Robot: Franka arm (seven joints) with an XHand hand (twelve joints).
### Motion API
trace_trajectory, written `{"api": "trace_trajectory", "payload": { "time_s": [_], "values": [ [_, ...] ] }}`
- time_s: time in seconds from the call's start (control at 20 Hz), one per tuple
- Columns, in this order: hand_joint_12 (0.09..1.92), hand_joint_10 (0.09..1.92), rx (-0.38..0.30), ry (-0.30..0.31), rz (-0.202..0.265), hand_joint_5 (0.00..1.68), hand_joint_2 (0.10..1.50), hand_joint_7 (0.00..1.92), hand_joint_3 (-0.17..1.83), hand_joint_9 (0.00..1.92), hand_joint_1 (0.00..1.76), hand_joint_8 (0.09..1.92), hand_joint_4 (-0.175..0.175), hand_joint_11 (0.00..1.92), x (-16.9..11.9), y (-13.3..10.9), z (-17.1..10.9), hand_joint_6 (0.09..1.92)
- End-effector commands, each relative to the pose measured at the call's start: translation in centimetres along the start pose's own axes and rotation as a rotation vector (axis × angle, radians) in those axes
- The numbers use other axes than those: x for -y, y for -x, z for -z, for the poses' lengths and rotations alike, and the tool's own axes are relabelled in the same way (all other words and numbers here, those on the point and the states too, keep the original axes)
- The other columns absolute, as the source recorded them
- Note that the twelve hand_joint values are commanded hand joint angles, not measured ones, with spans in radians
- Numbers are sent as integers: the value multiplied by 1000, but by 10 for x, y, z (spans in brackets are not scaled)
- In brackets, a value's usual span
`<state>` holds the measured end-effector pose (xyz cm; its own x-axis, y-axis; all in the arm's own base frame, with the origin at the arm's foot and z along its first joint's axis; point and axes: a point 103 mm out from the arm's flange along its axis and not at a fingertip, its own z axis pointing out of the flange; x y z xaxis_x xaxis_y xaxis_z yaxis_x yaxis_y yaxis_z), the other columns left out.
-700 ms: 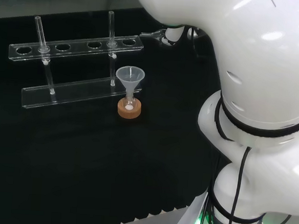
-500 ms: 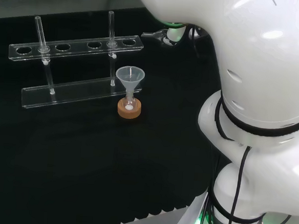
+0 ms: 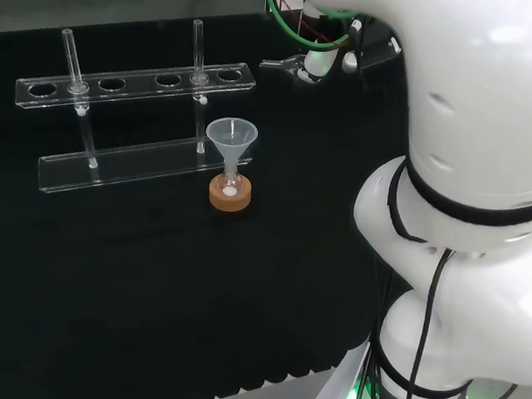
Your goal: Put the weighing funnel back on the table.
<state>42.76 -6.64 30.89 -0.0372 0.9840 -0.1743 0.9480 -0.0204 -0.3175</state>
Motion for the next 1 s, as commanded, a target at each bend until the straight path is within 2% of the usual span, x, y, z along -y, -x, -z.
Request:
{"api": "trace_trajectory", "payload": {
  "time_s": [0.05, 0.25, 0.65, 1.0],
  "values": [
    [1219, 444, -4, -17, -24, 1224, 656, 615, 704, 975, 1108, 640, 175, 664, -15, 13, -6, 782],
    [1219, 444, -19, -36, -38, 1223, 656, 616, 704, 976, 1108, 640, 175, 665, -36, 32, -21, 783],
    [1218, 443, 1, -85, -41, 1222, 656, 617, 705, 977, 1107, 640, 175, 666, -68, 41, -47, 785],
    [1217, 442, -14, -99, -54, 1221, 656, 617, 705, 978, 1107, 640, 175, 666, -73, 56, -53, 787]
  ]
}}
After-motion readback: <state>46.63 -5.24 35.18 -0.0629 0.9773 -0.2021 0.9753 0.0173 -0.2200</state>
